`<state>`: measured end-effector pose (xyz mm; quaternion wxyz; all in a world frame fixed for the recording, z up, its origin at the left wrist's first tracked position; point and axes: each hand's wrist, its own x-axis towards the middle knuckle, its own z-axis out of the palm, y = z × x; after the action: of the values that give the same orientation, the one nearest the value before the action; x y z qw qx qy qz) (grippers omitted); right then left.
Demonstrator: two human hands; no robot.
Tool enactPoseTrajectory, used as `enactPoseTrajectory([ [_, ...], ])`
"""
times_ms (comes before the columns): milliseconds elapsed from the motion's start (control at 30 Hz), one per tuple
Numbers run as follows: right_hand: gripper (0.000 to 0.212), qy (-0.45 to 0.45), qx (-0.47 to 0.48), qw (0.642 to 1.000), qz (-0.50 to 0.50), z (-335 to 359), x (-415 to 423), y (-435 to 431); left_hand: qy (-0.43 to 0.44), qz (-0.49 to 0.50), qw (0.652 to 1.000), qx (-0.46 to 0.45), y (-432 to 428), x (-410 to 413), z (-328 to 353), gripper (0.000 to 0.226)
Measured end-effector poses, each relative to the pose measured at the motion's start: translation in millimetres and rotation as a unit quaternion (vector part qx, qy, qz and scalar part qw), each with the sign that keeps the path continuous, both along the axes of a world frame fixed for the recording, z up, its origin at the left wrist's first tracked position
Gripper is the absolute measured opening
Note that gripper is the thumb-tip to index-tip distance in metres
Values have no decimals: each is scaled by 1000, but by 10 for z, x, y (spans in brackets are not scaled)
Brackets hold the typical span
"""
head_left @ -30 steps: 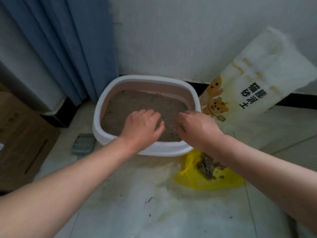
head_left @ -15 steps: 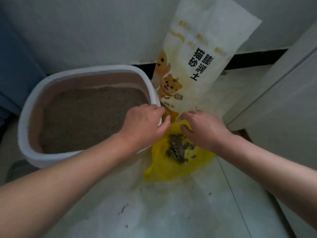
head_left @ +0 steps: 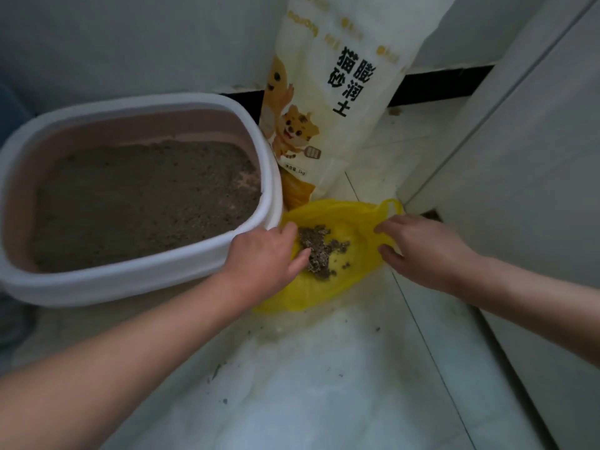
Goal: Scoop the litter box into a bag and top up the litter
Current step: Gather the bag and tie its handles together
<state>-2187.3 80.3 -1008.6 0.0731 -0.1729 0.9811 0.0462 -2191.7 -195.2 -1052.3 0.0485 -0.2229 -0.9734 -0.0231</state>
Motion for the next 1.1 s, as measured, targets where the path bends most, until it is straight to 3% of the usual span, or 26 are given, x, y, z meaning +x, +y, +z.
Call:
enactPoseTrajectory([
  [133,39,-8,44,999,2,-173,-62,104,-24,4,998,-62,-14,207,-38,58],
  [300,54,-38,-12,996,-77,-390,-152,139,-62,55,992,-94,-186,326,54,53],
  [433,61,-34,-7,993,-109,-366,-365,200,-159,123,979,26,-193,427,-25,53],
  [633,56,-45,51,997,-34,-489,-402,244,-157,119,951,239,3,344,-116,38],
  [800,29,-19,-56,997,-52,-624,-369,196,-209,165,910,319,143,205,49,36],
  [867,32,-4,-109,989,-95,-631,-341,193,-233,179,924,246,110,158,118,44],
  [967,38,-4,-237,949,-206,-607,-294,199,-227,151,962,33,15,172,195,56],
  [1033,38,-9,-312,914,-259,-581,-296,159,-235,158,959,10,-64,193,218,48],
  [1100,46,-42,-349,885,-306,-555,-333,133,-243,177,953,43,-135,202,231,32],
])
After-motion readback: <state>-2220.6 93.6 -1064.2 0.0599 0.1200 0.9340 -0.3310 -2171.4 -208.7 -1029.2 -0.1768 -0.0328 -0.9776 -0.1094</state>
